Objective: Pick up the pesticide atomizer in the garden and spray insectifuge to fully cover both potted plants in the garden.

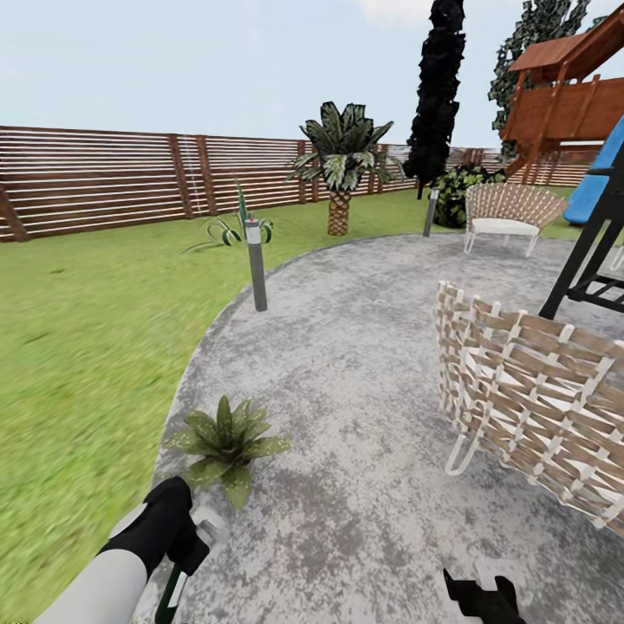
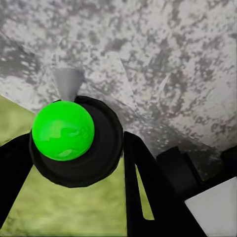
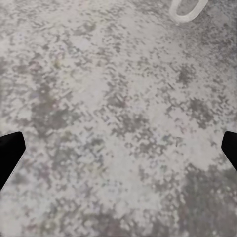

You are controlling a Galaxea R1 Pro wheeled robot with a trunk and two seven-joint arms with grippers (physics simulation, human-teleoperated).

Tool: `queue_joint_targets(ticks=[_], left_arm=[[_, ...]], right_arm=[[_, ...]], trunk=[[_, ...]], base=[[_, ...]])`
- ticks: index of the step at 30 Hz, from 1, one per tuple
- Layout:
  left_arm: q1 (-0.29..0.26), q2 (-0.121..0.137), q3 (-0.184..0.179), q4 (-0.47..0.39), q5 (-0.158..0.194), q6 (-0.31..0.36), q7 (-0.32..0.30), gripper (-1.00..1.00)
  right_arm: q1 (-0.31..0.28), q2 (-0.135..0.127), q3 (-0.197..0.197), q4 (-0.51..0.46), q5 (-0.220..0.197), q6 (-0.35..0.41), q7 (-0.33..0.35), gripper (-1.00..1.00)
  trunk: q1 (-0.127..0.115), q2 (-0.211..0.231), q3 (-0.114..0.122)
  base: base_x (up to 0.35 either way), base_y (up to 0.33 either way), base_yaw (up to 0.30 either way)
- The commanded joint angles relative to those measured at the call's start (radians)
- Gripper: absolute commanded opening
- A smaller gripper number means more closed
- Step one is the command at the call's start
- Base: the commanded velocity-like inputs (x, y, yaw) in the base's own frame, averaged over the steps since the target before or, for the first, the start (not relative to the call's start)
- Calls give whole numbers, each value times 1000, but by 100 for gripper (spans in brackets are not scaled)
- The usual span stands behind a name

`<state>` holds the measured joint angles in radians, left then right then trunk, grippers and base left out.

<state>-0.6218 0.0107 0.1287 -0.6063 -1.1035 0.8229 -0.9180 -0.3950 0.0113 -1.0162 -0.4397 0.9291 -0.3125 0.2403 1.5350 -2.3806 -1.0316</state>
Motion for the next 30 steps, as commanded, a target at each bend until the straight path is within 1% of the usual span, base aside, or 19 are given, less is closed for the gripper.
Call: queue_joint_targets(ticks=[1,2,3,4,5,7,10,11,13,15,17,18,19,20,21,22,23,28,30], left_arm=[[5,5,4,-3,7,2,-10,-100],[7,8,4,-5,21,1,-9,-100],[8,10,5,-6,48,-5,-9,-100],[8,11,5,-6,63,-17,-9,-100],[9,12,5,-6,83,-63,-8,-100],[10,12,5,3,93,-135,-7,-100],[10,12,4,8,98,-189,-7,-100],[10,12,4,9,99,-210,-7,-100],[10,11,4,8,101,-259,-7,-100],[10,11,5,8,102,-309,-7,-100],[10,11,5,8,104,-329,-8,-100],[10,11,5,8,104,-349,-8,-100],[10,11,4,8,105,-373,-8,-100],[10,10,4,9,105,-425,-8,-100],[10,10,4,9,106,-491,-10,-100],[10,9,4,9,106,-505,-11,-100],[10,9,3,9,106,-519,-12,-100],[10,6,-9,11,101,-556,-16,-100],[9,4,-13,11,96,-560,-16,-100]], right_arm=[[-1,1,-8,-2,5,-3,8,100],[-1,2,-8,-2,5,-3,8,100],[-1,2,-8,-2,5,-3,8,100],[-1,2,-8,-2,5,-3,8,100],[-1,2,-8,-1,6,-3,9,100],[-1,2,-7,-1,6,-3,9,100],[-1,4,-1,-1,7,-2,13,100],[-2,5,18,-1,12,-2,16,100],[-2,4,93,-5,20,-3,24,100],[-3,4,207,-8,22,-3,30,100],[-4,4,300,-8,23,-3,33,100],[-8,4,339,-8,22,-3,38,100],[-14,4,363,-8,23,-2,46,100],[-29,4,401,-9,22,-2,68,100],[-61,4,442,-9,22,-1,111,100],[-75,4,450,-9,22,-1,131,100],[-93,4,457,-9,23,0,176,100],[-161,5,467,-11,25,0,441,100],[-184,5,475,-9,25,-1,476,100]], trunk=[[0,0,-1],[0,0,-1],[0,0,-1],[0,0,-1],[0,0,-1],[0,0,-1],[0,0,-1],[0,0,-1],[0,0,-1],[0,0,-1],[0,0,-1],[0,0,-1],[0,0,-1],[0,0,-1],[0,0,-1],[0,0,-1],[0,0,-1],[0,0,-1],[0,0,-1]], base=[[1,-1,42],[1,0,27],[0,0,14],[0,0,9],[0,0,4],[-8,0,1],[-152,0,0],[-304,0,0],[-324,0,0],[-322,0,0],[-153,0,0],[-53,0,0],[-34,0,0],[-17,0,0],[-6,0,0],[-4,0,0],[-2,0,0],[0,0,0],[0,0,0]])
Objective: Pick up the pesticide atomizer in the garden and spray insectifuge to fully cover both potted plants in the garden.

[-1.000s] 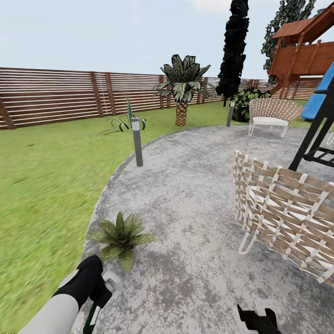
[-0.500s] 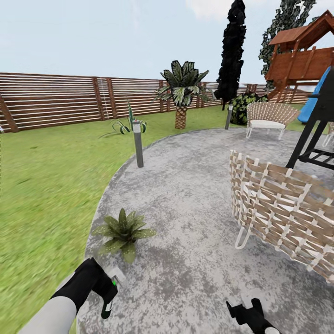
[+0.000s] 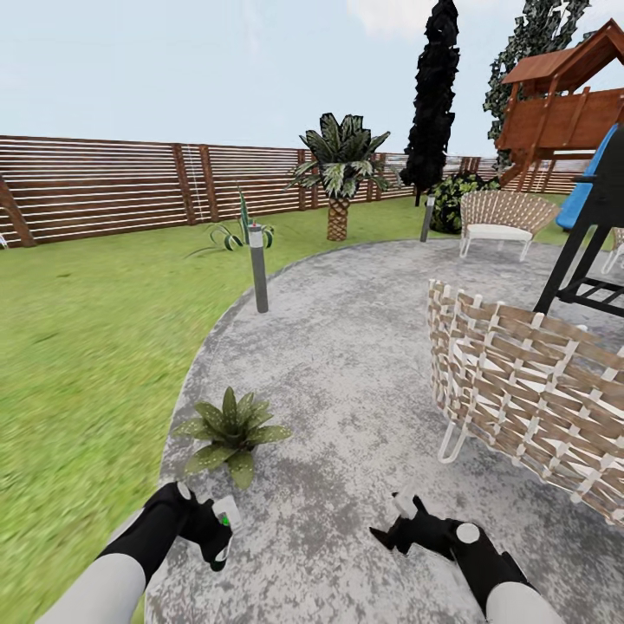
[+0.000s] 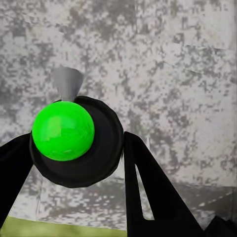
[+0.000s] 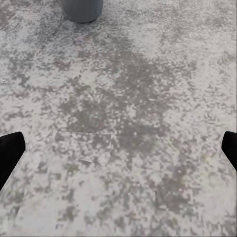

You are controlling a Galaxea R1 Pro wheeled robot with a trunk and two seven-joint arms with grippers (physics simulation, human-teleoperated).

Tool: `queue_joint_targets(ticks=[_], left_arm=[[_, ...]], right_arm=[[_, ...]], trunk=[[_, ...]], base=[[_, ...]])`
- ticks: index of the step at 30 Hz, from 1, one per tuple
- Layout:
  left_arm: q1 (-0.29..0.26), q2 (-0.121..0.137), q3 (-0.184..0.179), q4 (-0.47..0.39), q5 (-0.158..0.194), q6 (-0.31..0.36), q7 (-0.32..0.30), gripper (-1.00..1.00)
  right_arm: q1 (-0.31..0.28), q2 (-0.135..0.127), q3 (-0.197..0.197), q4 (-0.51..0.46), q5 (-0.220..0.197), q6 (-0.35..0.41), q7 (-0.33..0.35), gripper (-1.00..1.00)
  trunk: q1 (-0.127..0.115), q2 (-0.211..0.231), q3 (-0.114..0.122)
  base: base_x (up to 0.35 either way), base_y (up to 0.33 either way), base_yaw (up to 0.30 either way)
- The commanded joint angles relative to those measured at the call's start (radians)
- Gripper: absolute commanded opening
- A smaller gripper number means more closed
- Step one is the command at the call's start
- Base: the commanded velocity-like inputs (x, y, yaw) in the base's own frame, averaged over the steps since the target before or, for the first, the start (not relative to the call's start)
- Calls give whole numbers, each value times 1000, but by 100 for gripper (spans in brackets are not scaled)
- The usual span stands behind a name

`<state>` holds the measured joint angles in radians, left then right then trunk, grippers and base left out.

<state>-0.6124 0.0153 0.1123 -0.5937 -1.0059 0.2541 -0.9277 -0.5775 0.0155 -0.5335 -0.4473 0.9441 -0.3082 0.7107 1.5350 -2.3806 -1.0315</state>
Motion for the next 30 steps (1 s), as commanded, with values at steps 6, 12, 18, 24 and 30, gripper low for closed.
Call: queue_joint_targets(ticks=[6,12,18,24,30], left_arm=[[-1,-11,-8,-1,-7,11,-8,-100],[-1,-16,-53,-1,-6,12,-3,-100],[-1,-19,-86,-1,-5,-6,-2,-100],[-1,-64,-87,7,-5,-91,0,-100],[0,-97,-88,11,-7,-93,1,-100]], right_arm=[[-31,22,243,-10,8,-6,81,-100],[-58,114,268,-36,7,-6,180,-100],[-59,159,269,-40,7,-5,210,-100],[-72,159,268,-40,6,-2,231,-100],[-74,159,268,-40,5,-2,231,-100]], trunk=[[0,0,-1],[0,0,-1],[0,0,-1],[0,0,-1],[0,0,-1]], base=[[0,0,0],[0,0,0],[0,0,0],[0,0,0],[0,0,0]])
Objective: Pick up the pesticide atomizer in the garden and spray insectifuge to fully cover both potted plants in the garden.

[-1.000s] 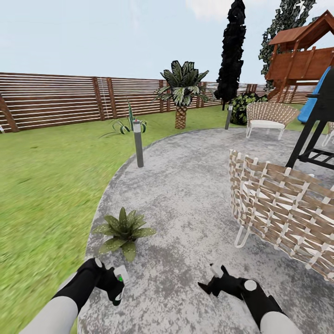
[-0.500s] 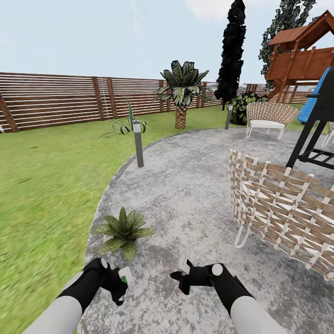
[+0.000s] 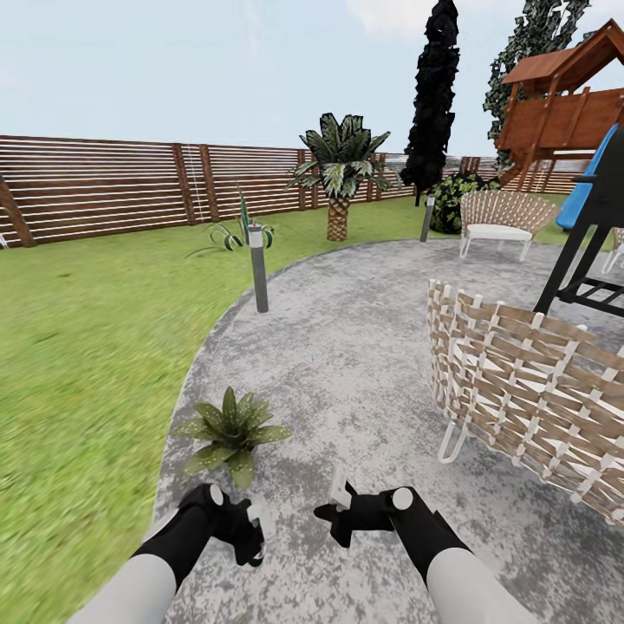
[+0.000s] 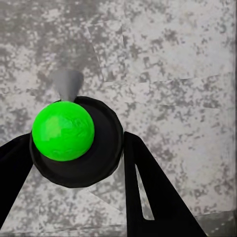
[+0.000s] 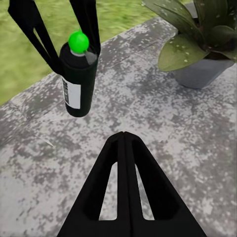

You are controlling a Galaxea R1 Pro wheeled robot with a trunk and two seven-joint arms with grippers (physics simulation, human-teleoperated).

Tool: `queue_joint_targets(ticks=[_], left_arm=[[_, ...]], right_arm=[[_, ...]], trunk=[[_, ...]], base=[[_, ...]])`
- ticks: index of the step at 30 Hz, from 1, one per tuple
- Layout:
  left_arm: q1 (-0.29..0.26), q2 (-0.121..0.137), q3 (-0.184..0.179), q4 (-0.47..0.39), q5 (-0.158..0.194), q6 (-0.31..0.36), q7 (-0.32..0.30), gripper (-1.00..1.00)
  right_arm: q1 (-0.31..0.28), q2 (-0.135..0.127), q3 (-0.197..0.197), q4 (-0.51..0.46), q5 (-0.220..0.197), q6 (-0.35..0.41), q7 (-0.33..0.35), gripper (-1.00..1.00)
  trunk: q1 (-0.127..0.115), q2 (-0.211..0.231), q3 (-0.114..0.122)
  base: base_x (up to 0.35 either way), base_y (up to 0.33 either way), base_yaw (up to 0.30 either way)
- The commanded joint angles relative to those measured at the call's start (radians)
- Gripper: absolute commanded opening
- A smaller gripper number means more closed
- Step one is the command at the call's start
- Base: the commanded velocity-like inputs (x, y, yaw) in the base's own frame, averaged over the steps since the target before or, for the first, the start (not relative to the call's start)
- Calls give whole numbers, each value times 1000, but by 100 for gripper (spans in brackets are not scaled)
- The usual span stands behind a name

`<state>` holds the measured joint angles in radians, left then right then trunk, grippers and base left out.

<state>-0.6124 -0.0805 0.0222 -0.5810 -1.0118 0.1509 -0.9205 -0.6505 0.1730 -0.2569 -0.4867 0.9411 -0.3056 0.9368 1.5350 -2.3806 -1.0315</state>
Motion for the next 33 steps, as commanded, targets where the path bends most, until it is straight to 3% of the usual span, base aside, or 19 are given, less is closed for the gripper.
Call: queue_joint_targets(ticks=[1,7,13,22,33], left_arm=[[0,-2,1,-1,-1,10,-6,-100],[-1,-10,-48,-2,2,10,-1,-100],[-1,-38,-55,-2,2,10,40,-100],[-1,-62,-59,-2,2,-6,46,-100],[-2,-83,-114,-2,4,-28,46,-100]], right_arm=[[-1,1,-8,-1,8,-4,5,-100],[-6,1,-8,-2,8,-4,5,-100],[-13,1,-8,-3,8,-4,5,-100],[-16,1,-8,-2,8,-4,5,-100],[-16,1,-7,11,7,-4,6,-100]], trunk=[[0,0,-1],[0,0,-1],[0,0,-1],[0,0,-1],[0,0,-1]], base=[[0,0,0],[0,0,0],[0,0,0],[0,0,0],[0,0,0]])
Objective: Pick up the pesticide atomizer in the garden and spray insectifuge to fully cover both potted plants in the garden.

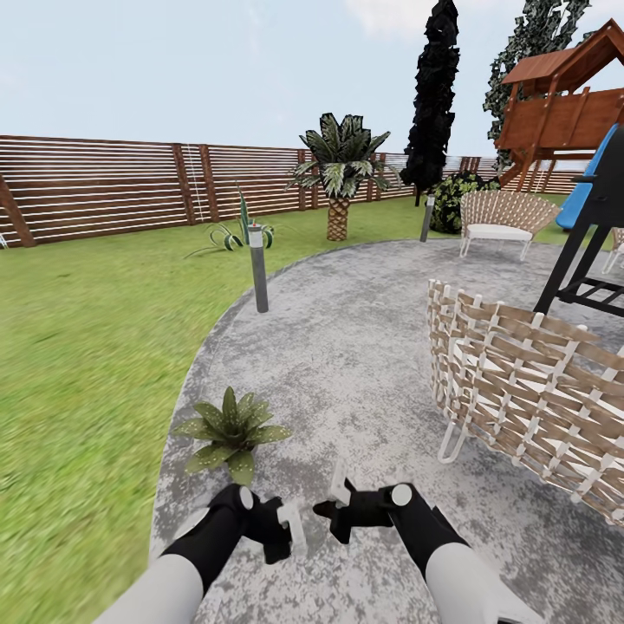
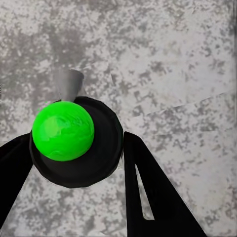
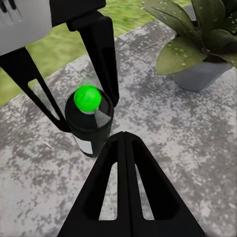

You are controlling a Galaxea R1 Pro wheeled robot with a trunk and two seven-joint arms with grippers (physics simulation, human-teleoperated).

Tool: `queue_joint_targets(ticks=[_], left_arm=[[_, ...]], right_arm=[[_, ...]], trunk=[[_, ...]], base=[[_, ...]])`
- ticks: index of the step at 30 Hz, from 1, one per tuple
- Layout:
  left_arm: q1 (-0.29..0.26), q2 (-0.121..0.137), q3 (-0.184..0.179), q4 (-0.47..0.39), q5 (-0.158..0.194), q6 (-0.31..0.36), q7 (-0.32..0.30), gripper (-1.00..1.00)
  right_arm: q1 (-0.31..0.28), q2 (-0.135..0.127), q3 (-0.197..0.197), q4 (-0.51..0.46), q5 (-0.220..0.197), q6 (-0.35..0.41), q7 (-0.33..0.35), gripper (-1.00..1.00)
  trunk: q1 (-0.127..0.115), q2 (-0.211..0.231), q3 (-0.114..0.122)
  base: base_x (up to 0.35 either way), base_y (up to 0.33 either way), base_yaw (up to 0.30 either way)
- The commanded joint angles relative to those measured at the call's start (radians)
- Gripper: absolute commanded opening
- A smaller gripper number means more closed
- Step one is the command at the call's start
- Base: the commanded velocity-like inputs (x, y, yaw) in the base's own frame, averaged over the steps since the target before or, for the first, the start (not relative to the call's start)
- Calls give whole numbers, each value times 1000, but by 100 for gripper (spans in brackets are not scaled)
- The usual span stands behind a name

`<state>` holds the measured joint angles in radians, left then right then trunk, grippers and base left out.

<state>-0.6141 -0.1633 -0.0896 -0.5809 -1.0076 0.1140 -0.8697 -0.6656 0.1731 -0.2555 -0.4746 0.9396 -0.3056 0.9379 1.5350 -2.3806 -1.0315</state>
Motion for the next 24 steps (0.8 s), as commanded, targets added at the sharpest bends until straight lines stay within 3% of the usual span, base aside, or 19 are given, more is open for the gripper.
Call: queue_joint_targets(ticks=[1,8,12,14,19,24], left_arm=[[0,0,-11,-2,1,-10,-5,-100],[0,0,-21,-2,3,-37,-5,-100],[0,-1,-21,-1,3,-37,-5,-100],[0,0,-21,1,3,-38,-5,-100],[0,4,-22,28,-1,-42,-6,-100],[0,9,-24,32,-2,-90,-8,-100]], right_arm=[[-1,1,-8,1,8,-4,5,-100],[-1,1,-5,37,10,-4,7,-100],[-1,1,55,39,9,-4,6,-100],[-1,1,65,37,8,-4,6,-100],[-1,1,68,36,8,-4,5,-100],[0,1,68,35,8,-4,4,-100]], trunk=[[0,0,-1],[0,0,-1],[0,0,-1],[0,0,-1],[0,0,-1],[0,0,-1]], base=[[0,0,0],[0,0,0],[0,0,0],[0,0,0],[0,0,0],[0,0,0]])
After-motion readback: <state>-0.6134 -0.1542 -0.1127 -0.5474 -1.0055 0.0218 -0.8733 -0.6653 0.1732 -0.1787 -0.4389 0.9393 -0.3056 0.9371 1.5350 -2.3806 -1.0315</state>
